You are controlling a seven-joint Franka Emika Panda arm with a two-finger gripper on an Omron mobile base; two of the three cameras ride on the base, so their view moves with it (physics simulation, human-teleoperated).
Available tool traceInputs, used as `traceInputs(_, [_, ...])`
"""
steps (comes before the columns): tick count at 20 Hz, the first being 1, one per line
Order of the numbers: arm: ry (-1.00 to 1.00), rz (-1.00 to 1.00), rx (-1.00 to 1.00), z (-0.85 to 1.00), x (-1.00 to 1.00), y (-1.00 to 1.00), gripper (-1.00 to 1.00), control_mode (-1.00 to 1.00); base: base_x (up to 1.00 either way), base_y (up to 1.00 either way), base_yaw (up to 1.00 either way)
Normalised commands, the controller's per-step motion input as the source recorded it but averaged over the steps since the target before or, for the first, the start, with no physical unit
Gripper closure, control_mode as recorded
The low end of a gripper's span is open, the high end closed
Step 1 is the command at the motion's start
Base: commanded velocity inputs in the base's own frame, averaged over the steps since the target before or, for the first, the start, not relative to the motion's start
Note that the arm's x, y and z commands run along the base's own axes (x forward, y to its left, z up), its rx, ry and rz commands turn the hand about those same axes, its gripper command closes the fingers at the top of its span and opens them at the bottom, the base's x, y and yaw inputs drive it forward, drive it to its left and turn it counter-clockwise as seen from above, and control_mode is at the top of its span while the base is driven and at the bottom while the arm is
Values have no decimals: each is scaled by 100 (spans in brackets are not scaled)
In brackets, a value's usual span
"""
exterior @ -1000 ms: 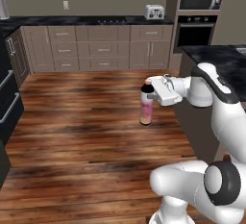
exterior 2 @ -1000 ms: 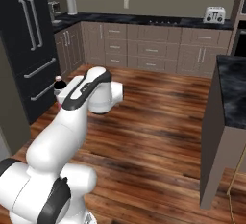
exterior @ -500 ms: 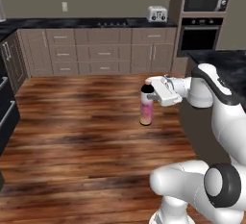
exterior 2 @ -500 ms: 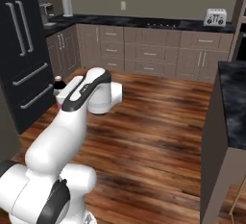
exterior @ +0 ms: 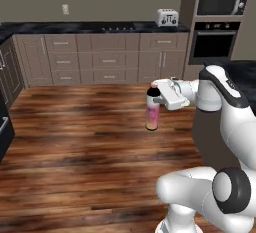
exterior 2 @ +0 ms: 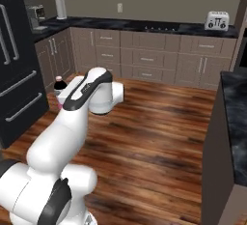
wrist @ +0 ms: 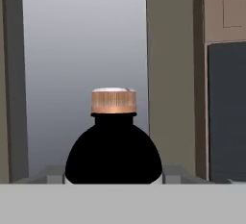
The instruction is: Place the large bottle from the dining counter next to the other large bottle outside the sink, and place the small bottle from the dining counter next to the other small bottle inside the sink.
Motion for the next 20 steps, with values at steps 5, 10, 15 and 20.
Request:
traceInputs(5, [0,0,0,0,0,0,100,100,76,10,0])
traceInputs(10, [0,0,0,0,0,0,100,100,73,8,0])
traceInputs(15, [0,0,0,0,0,0,100,100,70,9,0])
traceInputs(20, [0,0,0,0,0,0,100,100,70,10,0])
